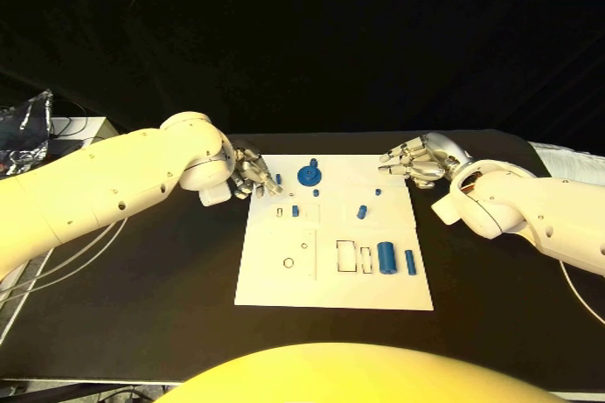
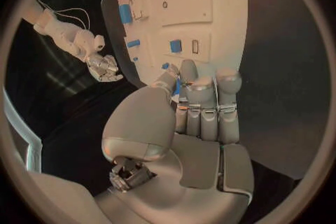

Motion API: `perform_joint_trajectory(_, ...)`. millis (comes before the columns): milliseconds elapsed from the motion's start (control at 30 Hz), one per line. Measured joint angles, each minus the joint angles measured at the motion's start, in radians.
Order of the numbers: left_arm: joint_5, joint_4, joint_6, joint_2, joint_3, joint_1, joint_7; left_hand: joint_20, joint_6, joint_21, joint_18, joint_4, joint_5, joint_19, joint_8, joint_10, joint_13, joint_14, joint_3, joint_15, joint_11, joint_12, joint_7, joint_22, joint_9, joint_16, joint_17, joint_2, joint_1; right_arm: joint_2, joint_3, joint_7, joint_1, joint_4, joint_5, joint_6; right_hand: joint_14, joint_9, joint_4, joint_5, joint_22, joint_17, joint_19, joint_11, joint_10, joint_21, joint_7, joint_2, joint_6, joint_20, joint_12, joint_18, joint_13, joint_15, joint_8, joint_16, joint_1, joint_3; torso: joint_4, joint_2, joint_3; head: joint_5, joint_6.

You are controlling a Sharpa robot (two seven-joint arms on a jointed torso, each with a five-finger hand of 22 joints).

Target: Assemble the parts on the task board

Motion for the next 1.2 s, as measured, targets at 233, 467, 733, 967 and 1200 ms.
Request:
perform_joint_trajectory(233, -0.008, 0.008, -0.04, 0.0, -0.003, -0.037, 0.019, -0.01, -0.009, 0.082, 0.0, 0.052, 0.0, 0.032, 0.068, 0.025, 0.004, 0.026, -0.014, -0.01, -0.011, 0.03, -0.009, 0.0, 0.007, 0.047, 0.041, -0.023, -0.061, 0.0, 0.0, 0.0, 0.0, 0.001, 0.0, -0.001, 0.004, 0.0, -0.003, 0.0, 0.0, 0.0, 0.0, 0.0, 0.0, 0.0, 0.0, 0.0, 0.0, 0.0, 0.0, 0.0, 0.0, -0.004, 0.0, 0.0, 0.0, -0.003, 0.0, 0.0, -0.0006, -0.002, 0.0)
perform_joint_trajectory(467, -0.02, 0.019, -0.092, 0.007, -0.012, -0.063, 0.036, -0.014, -0.023, 0.139, 0.0, 0.064, 0.0, 0.04, 0.157, 0.03, 0.02, 0.032, -0.012, -0.017, -0.017, 0.064, -0.023, 0.0, 0.002, 0.076, 0.065, -0.037, -0.075, 0.001, 0.0, 0.0, 0.0, 0.001, 0.0, -0.002, 0.004, 0.0, -0.003, 0.0, 0.0, 0.0, 0.0, 0.0, 0.0, 0.0, 0.0, 0.0, 0.0, 0.0, 0.0, 0.0, 0.0, -0.004, 0.0, 0.0, 0.0, -0.003, 0.0001, 0.0, -0.0006, -0.003, 0.0)
perform_joint_trajectory(733, -0.035, 0.023, -0.133, 0.02, -0.016, -0.075, 0.049, -0.014, -0.034, 0.17, 0.0, 0.068, 0.0, 0.047, 0.221, 0.033, 0.03, 0.032, -0.009, -0.017, -0.02, 0.085, -0.034, 0.0, -0.009, 0.102, 0.075, -0.038, -0.076, 0.003, 0.0, 0.0, 0.0, 0.001, 0.0, -0.003, 0.004, 0.0, -0.003, 0.0, 0.0, 0.0, 0.0, 0.0, 0.0, 0.0, 0.0, 0.0, 0.0, 0.0, 0.0, 0.0, 0.0, -0.004, 0.0, 0.0, 0.0, -0.003, 0.0, 0.0, -0.0005, -0.003, 0.0)
perform_joint_trajectory(967, -0.044, 0.022, -0.146, 0.03, -0.017, -0.077, 0.052, -0.018, -0.037, 0.176, 0.0, 0.06, 0.0, 0.05, 0.239, 0.033, 0.033, 0.032, 0.002, -0.017, -0.02, 0.089, -0.037, 0.0, -0.02, 0.108, 0.076, -0.048, -0.066, 0.004, 0.0, 0.0, 0.0, 0.0, 0.0, -0.003, 0.004, 0.0, -0.003, 0.0, 0.0, 0.0, 0.0, 0.0, 0.0, 0.0, -0.002, 0.0, -0.002, 0.0, 0.0, 0.0, 0.0, -0.004, 0.0, 0.0, 0.0, -0.003, -0.0002, 0.001, 0.0, -0.004, 0.0)
perform_joint_trajectory(1200, -0.053, 0.019, -0.141, 0.033, -0.019, -0.077, 0.051, -0.018, -0.037, 0.177, 0.0, 0.007, 0.0, 0.05, 0.243, 0.033, 0.035, 0.032, 0.014, -0.017, -0.02, 0.094, -0.037, 0.0, -0.028, 0.112, 0.076, -0.066, -0.019, 0.004, 0.0, 0.0, 0.0, 0.0, 0.0, -0.002, 0.004, 0.0, -0.006, 0.0, 0.0, 0.0, 0.0, 0.001, 0.0, 0.0, -0.002, 0.0, -0.002, 0.0, 0.0, 0.0, 0.0, -0.004, 0.0, 0.0, 0.0, 0.0, -0.0003, 0.001, 0.0005, -0.006, 0.0)
